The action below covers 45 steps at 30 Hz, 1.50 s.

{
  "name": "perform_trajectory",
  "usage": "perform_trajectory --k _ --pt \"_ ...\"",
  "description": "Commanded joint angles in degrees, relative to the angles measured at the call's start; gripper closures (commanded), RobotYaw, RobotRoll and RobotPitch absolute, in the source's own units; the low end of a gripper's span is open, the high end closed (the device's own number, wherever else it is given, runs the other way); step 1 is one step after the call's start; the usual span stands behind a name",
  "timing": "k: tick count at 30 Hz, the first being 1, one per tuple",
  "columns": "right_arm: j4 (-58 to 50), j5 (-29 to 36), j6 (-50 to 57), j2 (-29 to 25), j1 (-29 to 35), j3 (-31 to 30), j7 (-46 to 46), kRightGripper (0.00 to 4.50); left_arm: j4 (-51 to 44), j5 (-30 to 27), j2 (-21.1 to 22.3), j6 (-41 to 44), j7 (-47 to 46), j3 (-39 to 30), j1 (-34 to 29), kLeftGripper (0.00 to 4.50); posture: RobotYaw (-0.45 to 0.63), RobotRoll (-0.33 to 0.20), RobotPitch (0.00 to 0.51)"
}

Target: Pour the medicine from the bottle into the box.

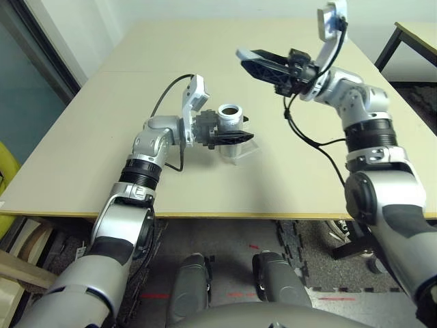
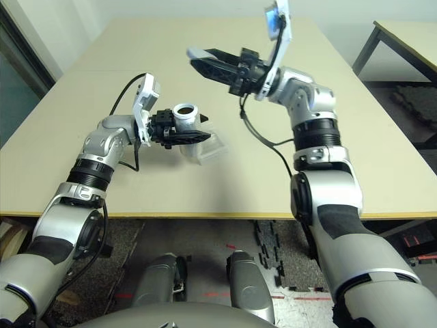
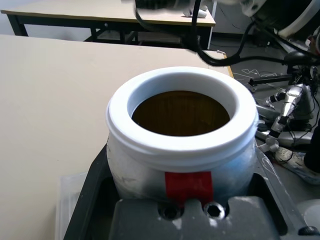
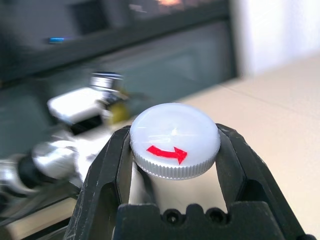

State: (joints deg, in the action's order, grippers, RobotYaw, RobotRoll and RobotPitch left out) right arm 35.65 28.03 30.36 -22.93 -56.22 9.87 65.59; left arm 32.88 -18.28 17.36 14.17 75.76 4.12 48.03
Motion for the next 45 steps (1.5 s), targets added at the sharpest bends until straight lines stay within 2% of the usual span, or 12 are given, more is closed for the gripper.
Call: perform_trajectory --k 1,6,13,29,35,41,45 --pt "-1.6 -1.9 -0.6 -2.3 1.9 2.0 -7.5 1.92 -1.3 -0.4 0.5 0.3 -0.5 -0.4 -0.8 1.83 -0.20 0.000 0.055" --pt "1.9 -8.2 -4.9 -5.7 5.7 2.6 -20.9 1.92 -0.3 -0.2 0.8 -0.1 -1.4 -1.2 -0.2 1.83 -0.22 0.000 0.057" --pt "6.5 -11.4 -5.5 -6.6 8.7 2.7 -30.2 1.92 1.8 0.3 1.1 -1.6 -3.0 -2.0 1.2 1.83 -0.23 0.000 0.051" --pt "27.2 -12.6 -16.5 -3.4 4.5 5.9 -41.4 1.92 2.2 0.6 2.7 -3.5 -6.2 -3.3 0.6 1.83 -0.18 0.000 0.032" --pt "30.9 -12.0 -18.1 -2.6 3.6 7.4 -43.7 1.92 2.7 1.0 3.0 -3.9 -6.9 -3.3 1.0 1.83 -0.18 0.000 0.033" --pt "30.9 -12.2 -19.3 -1.9 3.2 7.9 -43.0 0.00 4.0 1.5 3.6 -4.5 -7.5 -3.1 1.7 1.83 -0.19 0.000 0.035" --pt "29.0 -12.1 -19.2 -2.1 3.1 7.3 -39.3 0.00 5.5 2.2 4.0 -5.0 -8.2 -3.1 2.5 1.83 -0.19 0.000 0.037"
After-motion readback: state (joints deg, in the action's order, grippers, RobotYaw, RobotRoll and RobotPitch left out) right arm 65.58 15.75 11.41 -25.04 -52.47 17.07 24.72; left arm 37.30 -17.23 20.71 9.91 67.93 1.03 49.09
